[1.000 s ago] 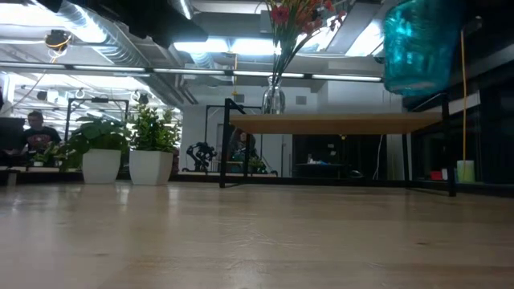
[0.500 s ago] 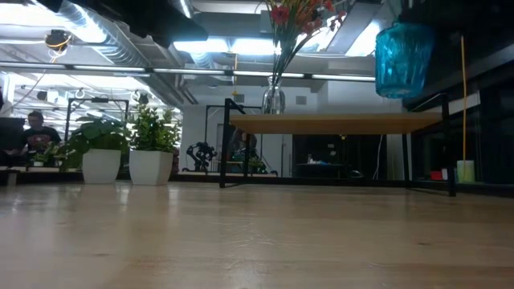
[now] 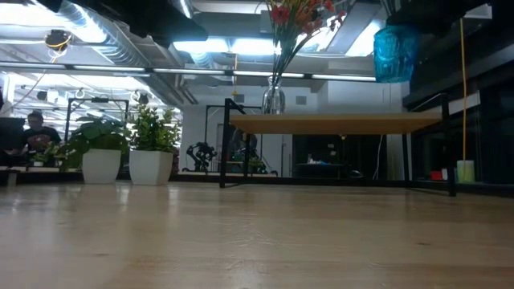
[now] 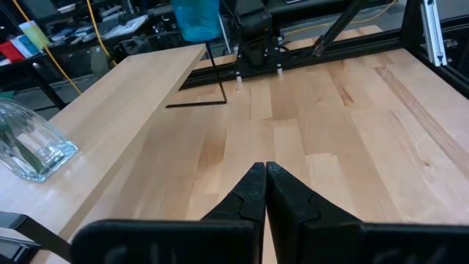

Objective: Pick and place flowers into a vace then onto a shelf
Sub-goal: Put the blue vase on the shelf

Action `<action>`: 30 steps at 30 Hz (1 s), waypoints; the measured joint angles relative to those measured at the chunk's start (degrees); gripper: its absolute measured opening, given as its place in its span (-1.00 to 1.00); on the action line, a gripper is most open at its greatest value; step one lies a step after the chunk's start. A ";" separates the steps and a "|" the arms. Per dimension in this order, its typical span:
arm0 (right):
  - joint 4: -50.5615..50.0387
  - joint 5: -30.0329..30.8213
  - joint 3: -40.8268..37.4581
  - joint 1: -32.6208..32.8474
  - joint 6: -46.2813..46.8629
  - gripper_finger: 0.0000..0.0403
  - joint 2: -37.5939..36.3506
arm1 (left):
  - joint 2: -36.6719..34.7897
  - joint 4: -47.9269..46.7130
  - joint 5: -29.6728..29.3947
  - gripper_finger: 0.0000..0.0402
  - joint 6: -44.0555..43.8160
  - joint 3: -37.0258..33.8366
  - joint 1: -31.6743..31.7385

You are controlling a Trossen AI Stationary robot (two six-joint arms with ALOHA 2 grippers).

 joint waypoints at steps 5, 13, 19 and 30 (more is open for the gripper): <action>-2.17 0.23 0.00 -4.17 -0.59 -0.29 -3.74 | 0.00 -0.02 0.00 -0.96 0.07 0.00 0.00; -5.29 1.27 0.00 -11.55 -0.93 -0.29 -6.35 | 0.00 -0.02 -0.02 -0.96 1.97 0.00 0.00; -5.40 1.45 0.00 -16.50 -1.08 -0.29 -6.26 | 0.00 -0.02 -0.02 -0.97 2.07 0.00 0.00; 1.46 -3.56 -0.02 -17.69 -4.86 -0.29 -6.93 | 0.00 -0.02 0.00 -0.97 2.12 0.00 0.00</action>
